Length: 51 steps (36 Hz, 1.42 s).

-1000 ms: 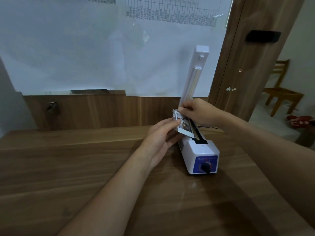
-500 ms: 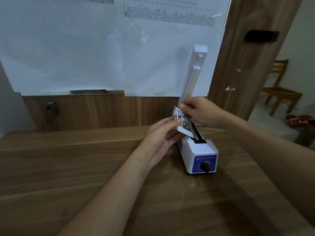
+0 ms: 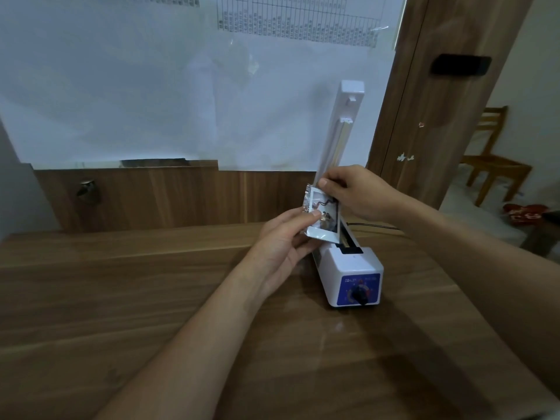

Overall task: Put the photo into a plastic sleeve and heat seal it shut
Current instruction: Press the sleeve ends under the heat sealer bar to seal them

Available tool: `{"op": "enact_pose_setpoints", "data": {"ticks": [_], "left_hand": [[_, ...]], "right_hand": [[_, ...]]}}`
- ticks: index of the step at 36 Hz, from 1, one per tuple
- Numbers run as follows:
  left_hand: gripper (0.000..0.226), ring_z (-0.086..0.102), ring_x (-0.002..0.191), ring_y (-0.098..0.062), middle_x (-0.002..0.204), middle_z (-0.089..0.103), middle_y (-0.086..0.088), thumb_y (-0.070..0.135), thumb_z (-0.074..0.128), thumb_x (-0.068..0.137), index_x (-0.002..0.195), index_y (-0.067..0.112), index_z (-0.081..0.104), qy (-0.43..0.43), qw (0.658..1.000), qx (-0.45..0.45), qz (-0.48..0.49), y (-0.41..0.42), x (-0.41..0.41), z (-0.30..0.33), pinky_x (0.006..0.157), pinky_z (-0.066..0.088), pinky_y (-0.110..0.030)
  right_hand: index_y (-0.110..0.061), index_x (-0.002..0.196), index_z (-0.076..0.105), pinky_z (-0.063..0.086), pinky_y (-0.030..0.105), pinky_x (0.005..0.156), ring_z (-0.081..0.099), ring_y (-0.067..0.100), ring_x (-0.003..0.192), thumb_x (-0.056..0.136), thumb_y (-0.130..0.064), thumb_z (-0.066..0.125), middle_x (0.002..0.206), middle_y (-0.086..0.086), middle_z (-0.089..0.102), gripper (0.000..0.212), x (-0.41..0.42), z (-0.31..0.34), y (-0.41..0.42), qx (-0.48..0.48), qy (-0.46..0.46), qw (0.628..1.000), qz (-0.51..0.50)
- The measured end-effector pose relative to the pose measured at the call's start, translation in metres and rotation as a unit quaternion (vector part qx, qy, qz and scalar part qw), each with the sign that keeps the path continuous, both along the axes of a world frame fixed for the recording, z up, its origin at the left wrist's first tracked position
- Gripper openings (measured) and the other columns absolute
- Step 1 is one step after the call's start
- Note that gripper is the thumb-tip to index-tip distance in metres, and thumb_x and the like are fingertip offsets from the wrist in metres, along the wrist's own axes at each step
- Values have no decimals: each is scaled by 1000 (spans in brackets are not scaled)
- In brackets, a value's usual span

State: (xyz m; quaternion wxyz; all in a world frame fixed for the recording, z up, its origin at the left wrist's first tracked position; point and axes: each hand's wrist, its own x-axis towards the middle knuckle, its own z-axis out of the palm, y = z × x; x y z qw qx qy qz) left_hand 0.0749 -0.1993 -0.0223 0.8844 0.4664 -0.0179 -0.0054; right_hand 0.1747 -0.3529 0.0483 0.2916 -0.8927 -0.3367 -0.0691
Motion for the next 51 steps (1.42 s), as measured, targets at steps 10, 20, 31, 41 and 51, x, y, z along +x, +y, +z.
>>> {"op": "enact_pose_setpoints", "data": {"ticks": [10,20,31,41,51], "left_hand": [[30,74,111,-28,115,78,-18,12,78,89,117,2,73,0,1000,-2,-20,-2,-3,2,89,62,-37],[16,74,110,-27,115,79,-15,5,71,93,109,6,76,-23,1000,6,8,-3,-8,6,92,62,-38],[17,77,105,-23,113,80,-14,2,67,95,108,8,77,-50,997,-25,51,1,-16,17,88,64,-37],[17,78,103,-23,111,81,-13,3,69,94,106,9,79,-64,995,-23,72,10,-31,36,78,64,-31],[18,76,108,-26,114,80,-13,11,72,94,111,11,80,-57,990,53,114,60,-66,32,79,63,-30]], "right_hand": [[-16,108,73,48,29,65,64,12,79,107,-32,52,84,-7,68,27,-13,12,3,-27,-85,996,2],[-23,106,72,50,26,67,66,4,81,107,-33,50,87,-12,69,24,-26,25,9,10,-98,995,9],[-11,106,73,52,31,68,65,12,72,109,-44,38,81,-3,70,48,-51,16,-4,182,31,982,-36],[-19,103,80,60,24,73,75,11,80,95,-42,69,88,-4,80,28,-67,14,-1,296,155,942,15],[-9,91,80,61,21,62,78,16,71,88,-28,81,78,4,80,19,-84,5,48,329,172,928,35]]}}
